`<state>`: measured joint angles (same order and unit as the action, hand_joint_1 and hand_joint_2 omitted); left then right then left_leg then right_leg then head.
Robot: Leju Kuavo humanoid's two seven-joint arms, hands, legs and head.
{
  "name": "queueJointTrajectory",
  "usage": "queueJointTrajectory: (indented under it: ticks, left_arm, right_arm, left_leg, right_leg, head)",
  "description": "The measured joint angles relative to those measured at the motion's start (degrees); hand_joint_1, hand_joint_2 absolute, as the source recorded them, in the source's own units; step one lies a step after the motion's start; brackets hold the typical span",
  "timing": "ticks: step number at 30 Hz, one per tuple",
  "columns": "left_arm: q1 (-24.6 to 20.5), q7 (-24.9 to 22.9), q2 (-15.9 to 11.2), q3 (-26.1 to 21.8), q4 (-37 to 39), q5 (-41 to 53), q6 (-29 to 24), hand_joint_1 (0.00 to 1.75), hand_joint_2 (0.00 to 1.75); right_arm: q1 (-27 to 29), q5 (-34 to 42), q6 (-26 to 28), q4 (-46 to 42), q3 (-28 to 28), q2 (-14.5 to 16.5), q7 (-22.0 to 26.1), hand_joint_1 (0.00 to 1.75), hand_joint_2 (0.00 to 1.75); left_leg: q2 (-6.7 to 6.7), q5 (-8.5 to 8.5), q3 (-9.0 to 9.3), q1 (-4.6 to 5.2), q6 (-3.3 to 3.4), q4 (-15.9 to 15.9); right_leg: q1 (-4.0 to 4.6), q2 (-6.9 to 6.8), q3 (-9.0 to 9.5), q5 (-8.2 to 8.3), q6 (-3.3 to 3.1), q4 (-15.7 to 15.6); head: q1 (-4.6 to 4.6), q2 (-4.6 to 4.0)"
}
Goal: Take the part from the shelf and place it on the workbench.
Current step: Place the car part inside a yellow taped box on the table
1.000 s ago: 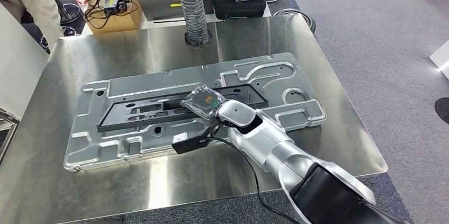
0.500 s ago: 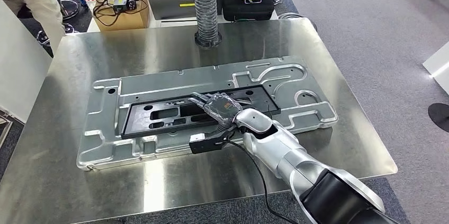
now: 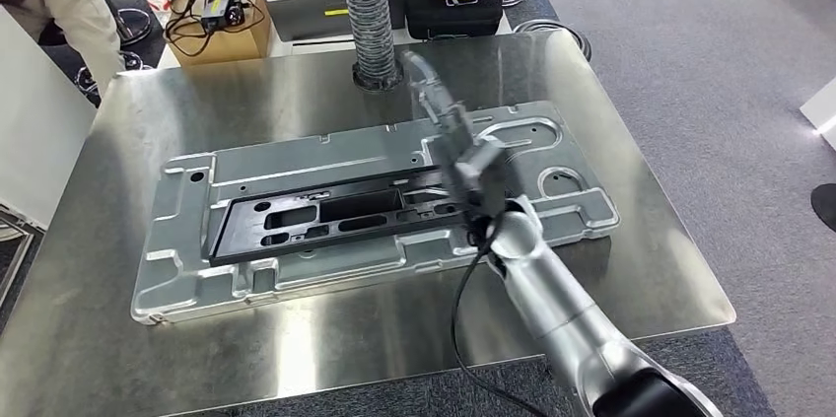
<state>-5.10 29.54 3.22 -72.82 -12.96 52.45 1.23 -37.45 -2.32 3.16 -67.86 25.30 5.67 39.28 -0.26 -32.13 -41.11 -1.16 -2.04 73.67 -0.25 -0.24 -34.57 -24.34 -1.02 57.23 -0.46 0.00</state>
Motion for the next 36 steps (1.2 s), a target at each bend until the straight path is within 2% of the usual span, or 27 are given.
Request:
queueJointTrajectory:
  ticks: [1,2,4,5,8,9,10,13,14,15,16,19,20,21,23,24,25,26,28,29,30,31,32,33,34,35,36]
  left_arm:
    - [0.1,0.1,0.0,-0.1,0.0,-0.2,-0.1,0.00,0.00]
    - [0.2,0.1,0.0,-0.2,0.0,-0.4,-0.3,0.00,0.00]
    - [0.1,0.1,0.0,-0.5,0.0,-0.8,-0.7,0.00,0.00]
    - [0.1,0.1,0.0,-0.6,0.0,-1.1,-0.9,0.00,0.00]
    - [0.3,0.2,0.1,-1.3,0.0,-1.5,-1.4,0.00,0.00]
    - [0.3,0.2,0.1,-1.4,0.0,-1.6,-1.5,0.00,0.00]
    - [0.2,0.2,0.1,-1.5,0.0,-1.7,-1.6,0.00,0.00]
    - [0.1,0.3,0.1,-1.7,0.0,-1.9,-1.6,0.00,0.00]
    - [0.1,0.3,0.1,-1.7,0.0,-1.9,-1.6,0.00,0.00]
    - [0.1,0.2,0.1,-1.7,0.0,-1.9,-1.6,0.00,0.00]
    - [0.1,0.2,0.1,-1.7,0.0,-1.9,-1.6,0.00,0.00]
    - [0.1,0.0,0.1,-1.8,0.0,-1.9,-1.5,0.00,0.00]
    - [0.1,-0.1,0.1,-1.8,0.0,-1.9,-1.5,0.00,0.00]
    - [0.0,-0.2,0.1,-1.8,0.0,-1.9,-1.6,0.00,0.00]
    - [0.0,-0.6,0.1,-2.0,0.0,-2.0,-1.7,0.00,0.00]
    - [0.1,-0.8,0.0,-2.1,0.0,-2.0,-1.8,0.00,0.00]
    - [0.1,-1.0,0.0,-2.3,0.0,-2.1,-1.9,0.00,0.00]
    - [0.1,-1.1,0.0,-2.5,0.0,-2.1,-2.0,0.00,0.00]
    - [0.1,-1.4,0.0,-2.7,0.0,-2.1,-2.1,0.00,0.00]
    - [0.1,-1.4,0.0,-2.8,0.0,-2.1,-2.1,0.00,0.00]
    - [0.1,-1.4,0.0,-2.8,0.0,-2.1,-2.2,0.00,0.00]
    - [0.1,-1.4,0.0,-2.9,0.0,-2.1,-2.2,0.00,0.00]
    - [0.1,-1.5,-0.1,-3.0,0.0,-2.2,-2.2,0.00,0.00]
    - [0.1,-1.5,-0.1,-3.0,0.0,-2.3,-2.2,0.00,0.00]
    - [0.0,-1.4,-0.2,-3.1,0.0,-2.3,-2.2,0.00,0.00]
    - [0.0,-1.4,-0.2,-3.1,0.0,-2.3,-2.2,0.00,0.00]
    - [0.0,-1.3,-0.2,-3.1,0.0,-2.4,-2.2,0.00,0.00]
  right_arm:
    - [1.4,3.7,-1.3,-4.6,-1.9,-0.5,0.2,0.00,0.00]
    - [2.6,6.2,-1.9,-8.8,-3.6,-0.9,0.4,0.00,0.00]
    - [4.7,8.6,-1.9,-16.9,-6.8,-1.6,0.6,0.00,0.00]
    - [5.8,8.8,-1.4,-20.8,-8.3,-2.0,0.7,0.00,0.00]
    - [9.2,8.5,-0.1,-31.3,-12.1,-2.9,0.9,0.00,0.00]
    - [10.2,8.5,0.0,-34.1,-13.2,-3.2,0.9,0.00,0.00]
    - [11.2,8.6,-0.1,-36.7,-14.3,-3.5,0.9,0.00,0.00]
    - [14.1,8.3,-0.9,-42.3,-17.1,-4.0,0.9,0.00,0.00]
    - [15.1,8.1,-1.2,-43.6,-18.0,-4.0,0.9,0.00,0.00]
    - [15.9,7.9,-1.4,-44.9,-18.7,-4.0,0.9,0.00,0.00]
    - [16.6,7.7,-1.7,-45.9,-19.4,-4.0,0.9,0.00,0.00]
    - [18.1,7.6,-3.1,-48.4,-21.5,-3.9,0.9,0.00,0.00]
    - [18.7,7.6,-3.8,-49.0,-22.4,-3.7,0.8,0.00,0.00]
    - [19.3,7.9,-4.5,-49.5,-23.2,-3.5,0.8,0.00,0.00]
    - [20.5,8.8,-6.3,-50.0,-25.1,-3.1,0.8,0.00,0.00]
    - [21.2,9.5,-7.4,-50.0,-25.9,-2.8,0.8,0.00,0.00]
    - [21.9,10.0,-8.5,-50.0,-26.9,-2.5,0.8,0.00,0.00]
    - [22.6,10.3,-9.4,-49.9,-27.9,-2.0,0.8,0.00,0.00]
    - [24.5,10.6,-10.4,-49.6,-29.8,-1.3,0.6,0.00,0.00]
    - [25.6,10.6,-10.5,-49.4,-30.6,-1.0,0.4,0.00,0.00]
    - [26.7,10.4,-10.3,-49.0,-31.4,-0.7,0.3,0.00,0.00]
    - [27.8,10.1,-9.8,-48.5,-32.2,-0.5,0.3,0.00,0.00]
    - [29.0,9.8,-9.0,-47.7,-32.9,-0.3,0.3,0.00,0.00]
    - [30.2,9.6,-8.0,-46.8,-33.5,-0.2,0.4,0.00,0.00]
    - [31.5,9.7,-7.0,-45.6,-33.9,-0.2,0.4,0.00,0.00]
    - [32.8,9.9,-6.0,-44.2,-34.2,-0.2,0.5,0.00,0.00]
    - [34.1,10.1,-5.1,-42.7,-34.4,-0.2,0.5,0.00,0.00]
  left_leg:
    - [0.02,1.74,1.12,-0.20,-0.16,-2.4]
    - [0.02,3.73,2.90,-0.42,-0.29,-6.2]
    - [-0.08,5.98,5.93,-0.46,-0.17,-12.3]
    - [-0.15,6.14,6.54,-0.39,0.07,-13.5]
    - [-0.22,6.25,6.48,-0.20,1.32,-13.8]
    - [-0.18,6.51,6.41,-0.21,1.82,-14.0]
    - [-0.11,6.81,6.27,-0.26,2.29,-14.3]
    - [0.06,7.59,5.42,-0.07,3.17,-14.5]
    - [0.08,7.91,5.02,0.03,3.27,-14.4]
    - [0.09,8.26,4.58,0.14,3.30,-14.4]
    - [0.07,8.65,4.14,0.24,3.28,-14.4]
    - [-0.08,9.92,3.14,0.49,2.90,-14.5]
    - [-0.13,10.36,3.06,0.48,2.59,-14.6]
    - [-0.14,10.85,3.05,0.42,2.24,-14.8]
    - [-0.16,11.81,3.03,0.34,1.47,-15.4]
    - [-0.15,11.42,2.78,0.36,1.17,-15.3]
    - [-0.14,9.88,2.32,0.41,0.95,-14.4]
    - [-0.11,7.30,1.62,0.42,0.77,-12.2]
    - [-0.08,1.42,0.14,0.37,0.44,-5.1]
    - [-0.07,-0.02,-0.14,0.36,0.26,-1.9]
    - [-0.07,-0.09,0.30,0.35,0.11,-0.1]
    - [-0.06,0.96,1.68,0.34,0.00,-0.2]
    - [-0.06,2.41,4.09,0.30,-0.05,-2.4]
    - [-0.07,3.09,7.28,0.23,-0.05,-6.2]
    - [-0.12,2.97,10.42,0.29,0.12,-10.5]
    - [-0.18,2.42,12.61,0.36,0.43,-13.8]
    - [-0.25,1.65,13.80,0.46,0.83,-15.9]
  right_leg:
    - [-0.11,0.02,0.04,-0.14,0.17,0.2]
    - [-0.23,0.07,0.04,-0.37,0.45,0.6]
    - [-0.21,0.20,-0.23,-0.79,1.13,1.5]
    - [-0.14,0.24,-0.40,-0.89,1.48,1.8]
    - [-0.23,0.25,-0.60,-0.88,2.28,2.0]
    - [-0.35,0.25,-0.80,-1.64,2.57,2.6]
    - [-0.43,0.25,-1.37,-3.19,2.85,4.2]
    - [-0.53,0.25,-4.77,-9.86,3.38,14.3]
    - [-0.53,0.25,-5.31,-10.92,3.41,16.8]
    - [-0.52,0.25,-4.84,-10.90,3.33,17.2]
    - [-0.49,0.25,-3.25,-9.95,3.13,15.5]
    - [-0.05,0.21,4.67,-6.75,2.02,3.7]
    - [0.20,0.20,6.15,-6.32,1.75,1.3]
    - [0.43,0.18,6.65,-6.13,1.60,0.2]
    - [0.45,0.13,6.22,-4.87,1.17,-0.3]
    - [0.31,0.04,5.86,-4.09,0.85,-0.8]
    - [0.14,-0.07,5.37,-3.20,0.49,-1.3]
    - [-0.02,-0.17,4.74,-2.32,0.22,-1.7]
    - [0.07,-0.33,3.13,-0.97,-0.05,-1.7]
    - [0.10,-0.41,2.29,-0.38,-0.03,-1.6]
    - [0.09,-0.49,1.41,0.19,0.05,-1.5]
    - [0.04,-0.53,0.52,0.72,0.18,-1.3]
    - [-0.03,-0.55,-0.37,1.20,0.39,-1.0]
    - [-0.08,-0.55,-1.20,1.62,0.64,-0.6]
    - [-0.06,-0.55,-1.88,1.96,0.94,-0.1]
    - [-0.01,-0.57,-2.29,2.29,1.28,0.3]
    - [0.06,-0.58,-2.49,2.63,1.62,0.6]
  head:
    - [0.00,0.00]
    - [-0.01,0.00]
    - [0.00,0.01]
    - [0.05,0.01]
    - [0.22,0.00]
    - [0.28,0.00]
    - [0.36,0.00]
    - [0.50,0.00]
    - [0.51,0.00]
    - [0.51,0.00]
    - [0.51,0.00]
    - [0.41,0.01]
    - [0.44,0.01]
    - [0.48,0.01]
    - [0.68,0.01]
    - [0.67,0.01]
    - [0.63,0.00]
    - [0.57,0.00]
    - [0.46,0.00]
    - [0.44,0.00]
    - [0.44,0.00]
    - [0.40,0.00]
    - [0.39,0.00]
    - [0.37,0.01]
    - [0.36,0.01]
    - [0.41,0.01]
    - [0.35,0.01]
